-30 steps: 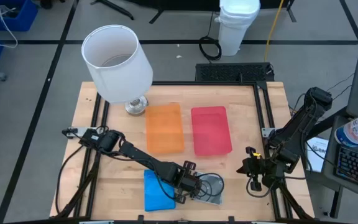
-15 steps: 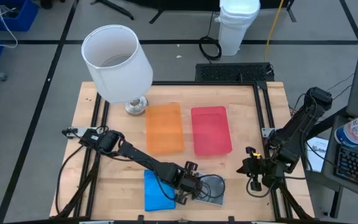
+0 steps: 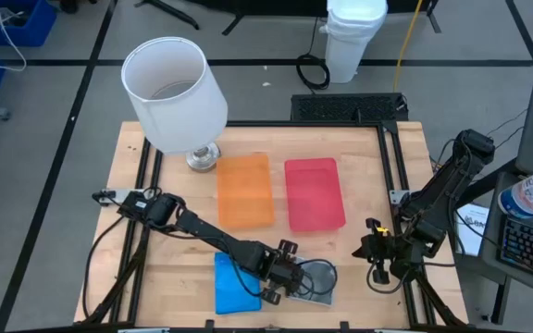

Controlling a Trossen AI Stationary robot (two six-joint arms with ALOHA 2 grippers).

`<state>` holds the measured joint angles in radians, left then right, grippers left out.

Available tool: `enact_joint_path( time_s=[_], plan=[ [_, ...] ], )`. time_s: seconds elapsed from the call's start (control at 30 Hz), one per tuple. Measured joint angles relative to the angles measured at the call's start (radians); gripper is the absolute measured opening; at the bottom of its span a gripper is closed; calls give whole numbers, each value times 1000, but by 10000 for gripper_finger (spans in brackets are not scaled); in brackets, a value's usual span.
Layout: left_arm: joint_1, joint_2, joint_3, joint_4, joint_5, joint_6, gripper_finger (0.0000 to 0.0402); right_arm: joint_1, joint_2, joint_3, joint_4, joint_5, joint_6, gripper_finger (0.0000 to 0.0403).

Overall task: Pick & place jewel cases by type
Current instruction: Put the black CD case into the pink bin

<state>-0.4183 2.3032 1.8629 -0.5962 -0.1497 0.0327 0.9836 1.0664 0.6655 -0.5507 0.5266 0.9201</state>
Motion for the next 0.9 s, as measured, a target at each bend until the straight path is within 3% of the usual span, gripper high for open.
enact_joint_path(
  time_s=[0.5, 0.9],
  plan=[
    [-25, -52, 0, -31, -55, 41, 26, 0, 0, 0, 1, -1, 3, 0],
    [4, -26, -5, -36, -64, 17, 26, 0, 0, -52, 76, -3, 4, 0]
  ],
)
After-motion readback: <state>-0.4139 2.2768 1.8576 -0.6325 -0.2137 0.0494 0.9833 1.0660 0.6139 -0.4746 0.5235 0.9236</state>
